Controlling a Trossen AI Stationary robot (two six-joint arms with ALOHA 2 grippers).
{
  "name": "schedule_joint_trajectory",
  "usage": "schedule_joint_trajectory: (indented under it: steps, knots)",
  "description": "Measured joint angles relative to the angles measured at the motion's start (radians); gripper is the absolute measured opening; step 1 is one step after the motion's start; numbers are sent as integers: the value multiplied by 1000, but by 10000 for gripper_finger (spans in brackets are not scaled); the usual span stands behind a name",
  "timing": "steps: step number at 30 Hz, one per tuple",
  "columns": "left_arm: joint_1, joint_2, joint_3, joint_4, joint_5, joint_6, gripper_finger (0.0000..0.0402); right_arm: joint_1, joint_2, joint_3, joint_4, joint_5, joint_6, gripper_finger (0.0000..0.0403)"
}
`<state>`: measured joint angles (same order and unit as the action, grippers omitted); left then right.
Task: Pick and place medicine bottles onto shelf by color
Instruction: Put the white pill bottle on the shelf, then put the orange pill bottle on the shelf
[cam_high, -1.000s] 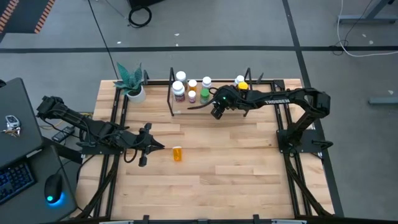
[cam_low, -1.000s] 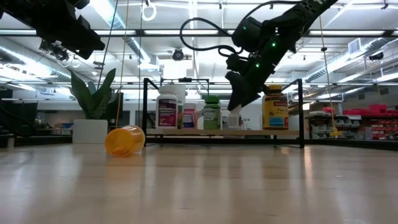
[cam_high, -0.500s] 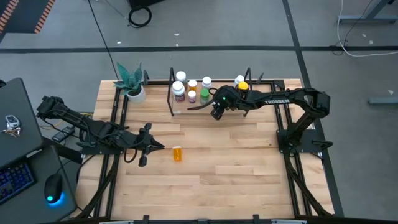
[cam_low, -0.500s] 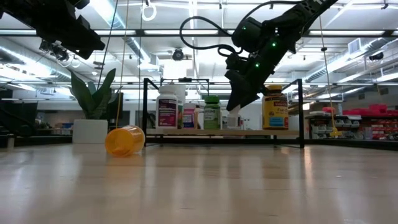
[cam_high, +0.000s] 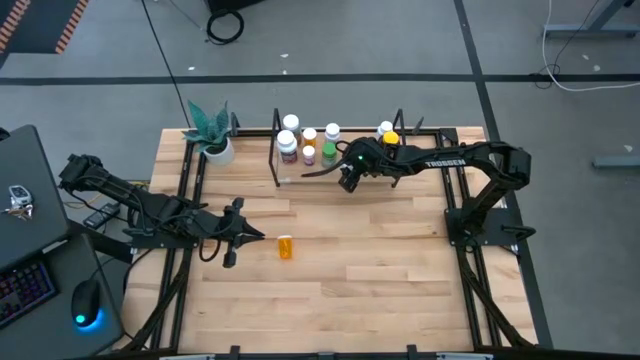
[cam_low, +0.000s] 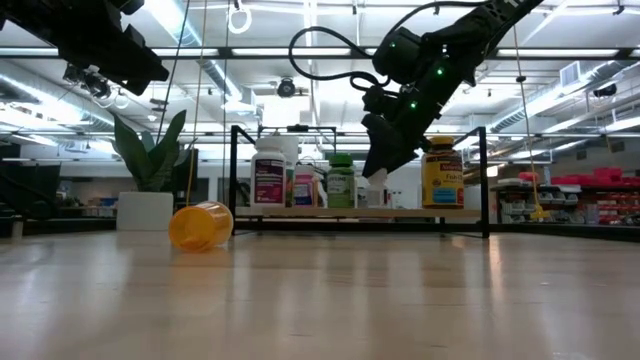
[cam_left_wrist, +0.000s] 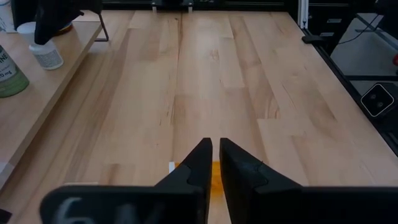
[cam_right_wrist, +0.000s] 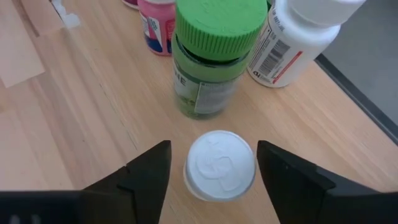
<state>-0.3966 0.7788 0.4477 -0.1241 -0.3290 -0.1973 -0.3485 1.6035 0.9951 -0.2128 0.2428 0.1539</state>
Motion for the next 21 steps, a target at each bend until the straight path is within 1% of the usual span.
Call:
schedule_joint_trajectory:
  steps: [4, 8, 12, 18, 21]
  knots:
    - [0, 0, 0, 0, 0, 1, 33, 1, 0, 0, 23, 12, -16, 255]
    - [0, 0, 0, 0, 0, 0, 28, 8, -5, 3, 46, 44, -50, 257]
    - [0, 0, 0, 0, 0, 0, 31, 24, -9, 54, 31, 45, -72, 257]
    - [0, 0, 0, 0, 0, 0, 40, 99, -10, 147, 18, 42, -116, 257]
    - [0, 0, 0, 0, 0, 1, 40, 152, -4, 187, 28, -2, -132, 257]
